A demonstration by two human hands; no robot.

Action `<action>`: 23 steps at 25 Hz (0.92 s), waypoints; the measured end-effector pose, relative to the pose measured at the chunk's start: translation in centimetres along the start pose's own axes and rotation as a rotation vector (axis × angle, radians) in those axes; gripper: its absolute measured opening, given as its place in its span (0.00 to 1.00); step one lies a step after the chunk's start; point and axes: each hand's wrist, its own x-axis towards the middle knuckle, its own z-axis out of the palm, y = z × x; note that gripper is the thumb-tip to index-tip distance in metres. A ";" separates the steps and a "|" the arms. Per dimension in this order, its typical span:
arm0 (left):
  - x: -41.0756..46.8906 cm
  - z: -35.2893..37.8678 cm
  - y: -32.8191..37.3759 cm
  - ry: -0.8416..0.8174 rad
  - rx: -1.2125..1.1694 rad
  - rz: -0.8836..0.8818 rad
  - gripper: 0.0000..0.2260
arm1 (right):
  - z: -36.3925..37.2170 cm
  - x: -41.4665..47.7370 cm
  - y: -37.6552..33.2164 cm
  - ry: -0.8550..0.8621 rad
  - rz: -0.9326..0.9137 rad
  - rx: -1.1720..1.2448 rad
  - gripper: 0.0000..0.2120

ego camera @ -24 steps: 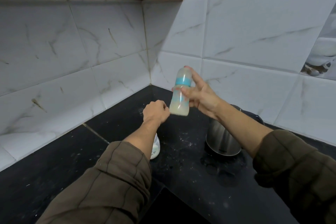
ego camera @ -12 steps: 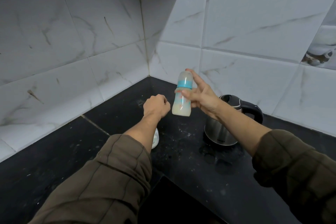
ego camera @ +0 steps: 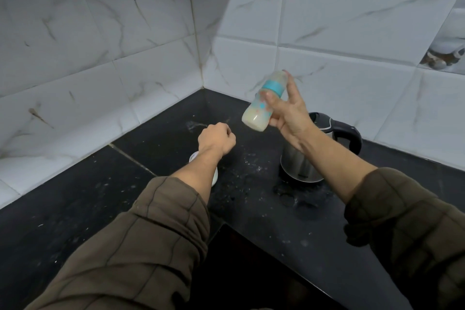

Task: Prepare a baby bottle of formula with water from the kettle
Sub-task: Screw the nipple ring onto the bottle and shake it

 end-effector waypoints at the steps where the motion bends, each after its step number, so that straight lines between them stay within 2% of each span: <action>1: 0.0 0.0 0.1 0.003 -0.002 -0.002 0.12 | -0.2 0.1 -0.2 0.005 -0.001 0.005 0.41; 5: 0.0 -0.1 0.4 0.001 -0.003 0.007 0.11 | -0.3 -1.3 0.6 -0.243 0.098 -0.275 0.42; 9: 0.1 -0.4 0.4 0.006 0.003 0.009 0.11 | -0.5 -0.5 -0.3 -0.069 0.014 -0.006 0.44; 14: 0.2 -0.7 0.6 0.019 0.014 0.008 0.11 | -0.5 -1.4 0.8 -0.272 0.127 -0.230 0.43; 16: 0.2 -0.8 0.6 0.022 0.013 0.009 0.11 | -0.6 -0.8 0.9 -0.148 0.100 -0.065 0.39; 19: 0.3 -1.0 0.1 0.023 0.010 -0.001 0.12 | -0.5 0.4 0.2 0.080 0.112 0.149 0.25; 21: 0.4 -1.0 0.1 0.022 0.016 0.000 0.12 | -0.4 0.3 0.2 0.019 0.231 0.084 0.19; 23: 0.3 -1.0 0.4 0.024 0.021 0.000 0.11 | -0.6 0.0 0.8 -0.193 0.314 -0.051 0.20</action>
